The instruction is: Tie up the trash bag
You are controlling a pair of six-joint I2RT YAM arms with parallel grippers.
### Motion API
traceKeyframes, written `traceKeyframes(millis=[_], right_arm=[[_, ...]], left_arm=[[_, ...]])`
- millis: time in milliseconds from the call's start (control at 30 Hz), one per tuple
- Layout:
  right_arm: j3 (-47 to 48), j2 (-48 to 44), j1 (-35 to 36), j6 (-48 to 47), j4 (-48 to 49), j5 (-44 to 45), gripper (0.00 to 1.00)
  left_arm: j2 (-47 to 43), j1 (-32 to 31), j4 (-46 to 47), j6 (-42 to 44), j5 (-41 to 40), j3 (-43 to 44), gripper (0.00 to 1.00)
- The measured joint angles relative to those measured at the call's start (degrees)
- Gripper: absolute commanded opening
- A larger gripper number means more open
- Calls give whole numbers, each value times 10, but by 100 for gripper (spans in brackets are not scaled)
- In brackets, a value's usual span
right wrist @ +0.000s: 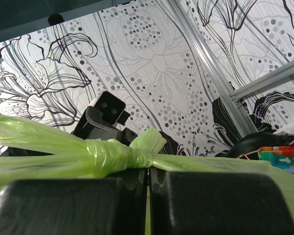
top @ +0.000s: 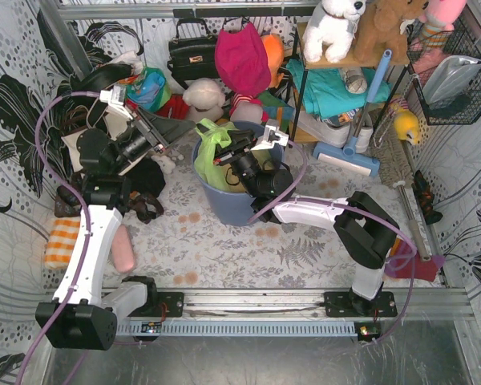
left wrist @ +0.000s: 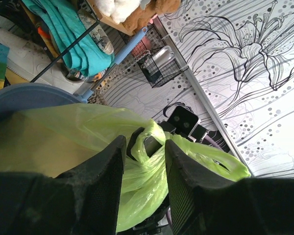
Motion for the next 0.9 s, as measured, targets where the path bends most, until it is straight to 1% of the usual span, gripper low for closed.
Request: traceKeyframes(millis=[67, 167, 467, 533, 667, 733, 800, 833, 900], right_arm=[[0, 0, 0, 0, 0, 0, 0], [0, 0, 0, 0, 0, 0, 0], [0, 0, -3, 0, 2, 1, 0], [0, 0, -4, 0, 4, 1, 0], [0, 0, -4, 0, 4, 2, 0], [-1, 0, -4, 0, 4, 3, 8], [-4, -3, -4, 0, 3, 5, 19], [-8, -5, -4, 0, 3, 7, 23], [-21, -14, -4, 0, 4, 10, 25]], left_arm=[[3, -3, -5, 4, -2, 0, 44], [7, -11, -8, 5, -3, 0, 38], [15, -24, -11, 10, -9, 3, 6], [15, -24, -12, 15, -11, 5, 0], [14, -24, -16, 22, -14, 7, 0], [14, -24, -21, 29, -19, 8, 0], [11, -25, -25, 35, -23, 9, 0], [10, -26, -26, 38, -26, 9, 0], [7, -27, -28, 45, -33, 13, 0]])
